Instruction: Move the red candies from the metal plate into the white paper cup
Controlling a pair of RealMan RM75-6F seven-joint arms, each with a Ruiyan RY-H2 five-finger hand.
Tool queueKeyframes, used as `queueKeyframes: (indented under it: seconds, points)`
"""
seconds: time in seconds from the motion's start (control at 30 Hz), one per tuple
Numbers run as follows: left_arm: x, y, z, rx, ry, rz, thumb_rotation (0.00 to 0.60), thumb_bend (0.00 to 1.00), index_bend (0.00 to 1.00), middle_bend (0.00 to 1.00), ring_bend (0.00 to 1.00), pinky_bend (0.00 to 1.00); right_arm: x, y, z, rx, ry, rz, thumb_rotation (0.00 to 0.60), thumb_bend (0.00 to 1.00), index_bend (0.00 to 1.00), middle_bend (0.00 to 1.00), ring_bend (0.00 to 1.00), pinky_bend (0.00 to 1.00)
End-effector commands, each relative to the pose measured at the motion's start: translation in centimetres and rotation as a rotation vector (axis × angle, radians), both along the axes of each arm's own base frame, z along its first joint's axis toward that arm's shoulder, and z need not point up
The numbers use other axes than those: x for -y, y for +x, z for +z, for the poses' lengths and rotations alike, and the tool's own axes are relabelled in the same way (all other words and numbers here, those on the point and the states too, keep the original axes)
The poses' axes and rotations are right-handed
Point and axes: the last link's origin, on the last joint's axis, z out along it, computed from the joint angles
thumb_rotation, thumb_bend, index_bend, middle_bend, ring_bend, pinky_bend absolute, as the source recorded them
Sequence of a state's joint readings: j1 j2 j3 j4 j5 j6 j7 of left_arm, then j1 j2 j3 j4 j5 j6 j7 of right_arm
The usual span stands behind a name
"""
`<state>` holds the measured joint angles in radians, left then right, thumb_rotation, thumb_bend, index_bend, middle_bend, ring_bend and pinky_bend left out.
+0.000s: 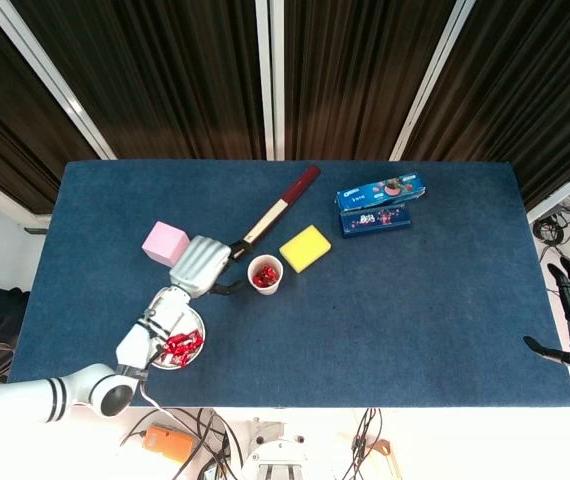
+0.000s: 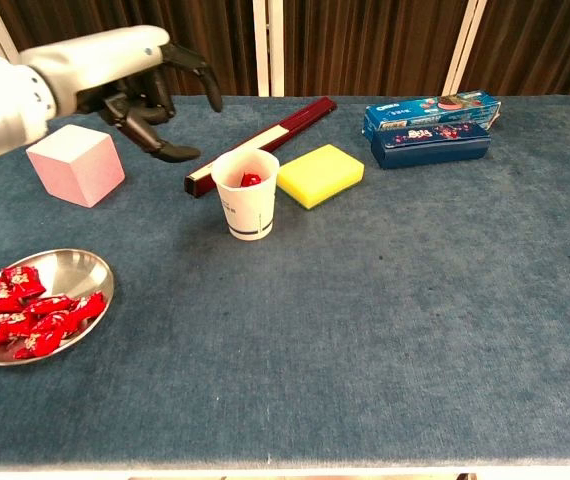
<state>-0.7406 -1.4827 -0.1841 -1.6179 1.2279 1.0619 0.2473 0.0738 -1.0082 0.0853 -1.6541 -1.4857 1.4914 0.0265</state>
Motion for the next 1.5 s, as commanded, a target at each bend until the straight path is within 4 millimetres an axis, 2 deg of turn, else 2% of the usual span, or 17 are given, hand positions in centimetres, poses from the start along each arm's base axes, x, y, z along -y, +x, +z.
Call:
queueKeyframes:
  seconds: [0.03, 0.13, 0.27, 0.4, 0.53, 0.93, 1.5]
  points:
    - [2.4, -3.2, 2.2, -0.023, 0.033, 0.015, 0.600, 0.20, 0.35, 0.99, 0.92, 0.89, 0.1, 0.0, 0.0, -0.001, 0.000, 0.003, 0.600, 0.02, 0.00, 0.00, 0.00, 0.00]
    - [4.2, -5.9, 3.2, -0.065, 0.032, 0.051, 0.600, 0.20, 0.36, 0.99, 0.92, 0.89, 0.3, 0.0, -0.1, -0.002, 0.005, 0.009, 0.600, 0.02, 0.00, 0.00, 0.00, 0.00]
    - [6.4, -9.4, 3.3, -0.151, 0.018, 0.111, 0.600, 0.19, 0.38, 0.99, 0.92, 0.89, 0.5, 0.3, -0.4, -0.003, 0.017, 0.022, 0.600, 0.02, 0.00, 0.00, 0.00, 0.00]
    - [7.8, -11.7, 2.9, -0.186, 0.018, 0.185, 0.600, 0.18, 0.40, 0.99, 0.92, 0.89, 0.5, 0.5, -0.4, -0.003, 0.018, 0.028, 0.600, 0.02, 0.00, 0.00, 0.00, 0.00]
    - [8.8, -13.2, 1.7, -0.198, -0.005, 0.242, 0.600, 0.18, 0.40, 0.99, 0.92, 0.89, 0.5, 0.5, -0.4, -0.004, 0.019, 0.029, 0.600, 0.02, 0.00, 0.00, 0.00, 0.00]
    - [9.0, -14.3, -0.4, -0.235, -0.027, 0.309, 0.593, 0.18, 0.42, 0.99, 0.92, 0.89, 0.2, 0.5, -0.1, -0.006, 0.008, 0.022, 0.600, 0.02, 0.00, 0.00, 0.00, 0.00]
    - [8.9, -14.9, -0.7, -0.247, -0.034, 0.333, 0.572, 0.21, 0.43, 0.99, 0.92, 0.89, 0.4, 0.8, -0.3, -0.011, 0.014, 0.020, 0.600, 0.02, 0.00, 0.00, 0.00, 0.00]
